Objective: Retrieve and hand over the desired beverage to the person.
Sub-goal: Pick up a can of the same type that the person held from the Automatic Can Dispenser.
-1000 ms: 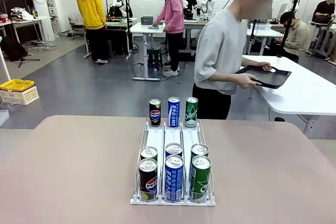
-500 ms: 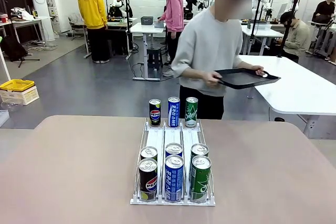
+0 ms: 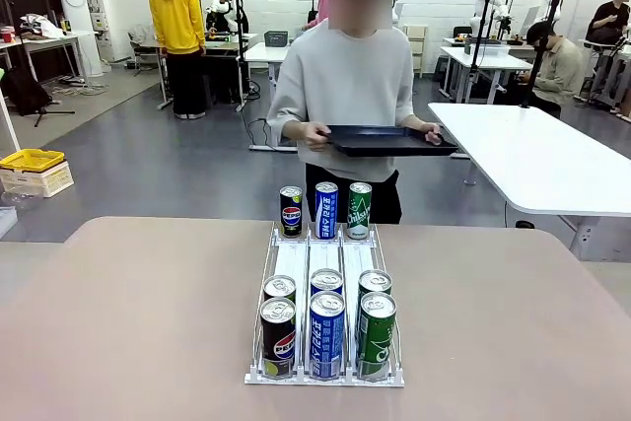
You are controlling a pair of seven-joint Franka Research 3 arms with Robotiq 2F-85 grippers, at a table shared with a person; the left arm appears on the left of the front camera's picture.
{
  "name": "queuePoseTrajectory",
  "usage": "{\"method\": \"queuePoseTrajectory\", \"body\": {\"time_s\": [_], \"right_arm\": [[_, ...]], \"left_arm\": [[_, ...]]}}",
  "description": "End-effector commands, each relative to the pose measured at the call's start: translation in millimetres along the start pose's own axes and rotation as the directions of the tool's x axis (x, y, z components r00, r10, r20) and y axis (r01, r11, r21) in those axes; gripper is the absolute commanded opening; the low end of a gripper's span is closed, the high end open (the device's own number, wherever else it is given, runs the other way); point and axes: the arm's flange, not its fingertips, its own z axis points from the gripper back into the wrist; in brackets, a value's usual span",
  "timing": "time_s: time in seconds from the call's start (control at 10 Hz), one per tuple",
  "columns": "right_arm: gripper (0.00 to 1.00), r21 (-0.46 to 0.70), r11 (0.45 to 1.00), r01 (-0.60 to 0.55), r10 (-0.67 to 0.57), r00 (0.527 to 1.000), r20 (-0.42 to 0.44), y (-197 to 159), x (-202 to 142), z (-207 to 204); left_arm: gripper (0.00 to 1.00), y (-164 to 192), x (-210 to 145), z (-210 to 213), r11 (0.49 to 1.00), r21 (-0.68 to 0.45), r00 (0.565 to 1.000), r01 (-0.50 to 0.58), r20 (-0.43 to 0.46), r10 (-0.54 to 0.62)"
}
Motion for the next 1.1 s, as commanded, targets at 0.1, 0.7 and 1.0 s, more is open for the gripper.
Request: {"method": "queuePoseTrajectory", "body": {"time_s": [0.1, 0.7, 1.0], "right_arm": [[1.0, 0.016, 1.0, -0.004, 0.004, 1.0, 0.003, 0.0, 0.3, -1.7], [1.0, 0.016, 1.0, -0.004, 0.004, 1.0, 0.003, 0.0, 0.3, -1.7], [1.0, 0.016, 1.0, -0.004, 0.004, 1.0, 0.003, 0.0, 0.3, -1.7]], "left_arm": [[1.0, -1.1, 0.8, -0.5, 1.0, -0.006, 1.0, 0.006, 0.002, -0.006], [1.0, -1.1, 0.8, -0.5, 1.0, -0.006, 1.0, 0.006, 0.002, -0.006], [1.0, -1.1, 0.8, -0.5, 1.0, -0.006, 1.0, 0.006, 0.002, -0.006]]}}
